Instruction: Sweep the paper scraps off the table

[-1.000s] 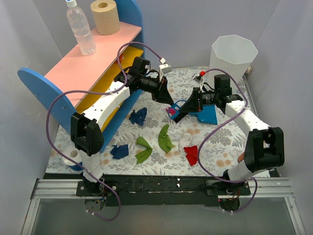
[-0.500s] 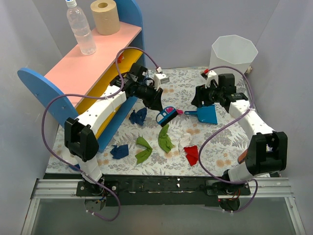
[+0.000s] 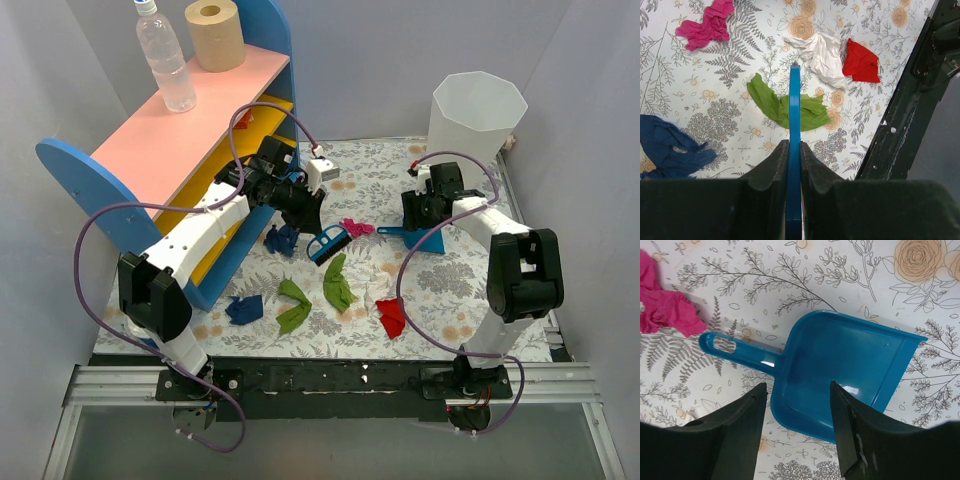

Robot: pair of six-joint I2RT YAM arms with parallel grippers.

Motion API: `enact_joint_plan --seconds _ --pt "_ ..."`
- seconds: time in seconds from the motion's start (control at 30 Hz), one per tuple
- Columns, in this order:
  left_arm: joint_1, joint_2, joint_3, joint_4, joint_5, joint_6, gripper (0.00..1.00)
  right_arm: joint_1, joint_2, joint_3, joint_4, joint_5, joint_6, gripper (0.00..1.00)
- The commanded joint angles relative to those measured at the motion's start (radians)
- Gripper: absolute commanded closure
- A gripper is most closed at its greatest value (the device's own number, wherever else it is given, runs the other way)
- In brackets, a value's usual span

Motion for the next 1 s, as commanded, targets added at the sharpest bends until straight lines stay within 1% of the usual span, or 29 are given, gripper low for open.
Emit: enact_joint_plan --seconds 0.0,0.3,0.53,0.67,0.73,0.83,0.9,0.97 --pt "-0.001 0.002 0.008 0.009 0.006 -0.006 1.0 0.003 0.024 0.049 0.032 0.036 0.022 0.4" --pt "-0.001 0.009 0.0 0.008 0.012 -0.013 1.0 0.004 0.083 0.084 0.055 -0.009 0.063 0.41" --pt "-0.001 0.026 0.006 0.011 0.006 -0.022 1.0 0.023 0.141 0.144 0.07 0.059 0.074 0.46" --pt "-0.001 0.043 0.029 0.011 0.006 -0.026 1.0 0.038 0.163 0.152 0.07 0.109 0.08 0.48" --pt "-0.001 0.052 0.034 0.015 -0.003 -0.03 1.0 0.042 0.175 0.152 0.066 0.122 0.111 0.48" --pt "-0.001 0.063 0.046 0.012 -0.005 -0.029 1.0 0.049 0.187 0.157 0.066 0.123 0.114 0.48" --pt "-0.001 0.062 0.048 0.012 -0.009 -0.027 1.0 0.056 0.196 0.161 0.066 0.123 0.117 0.49" --pt "0.001 0.06 0.048 0.011 -0.017 -0.026 1.0 0.061 0.203 0.169 0.063 0.157 0.12 0.51"
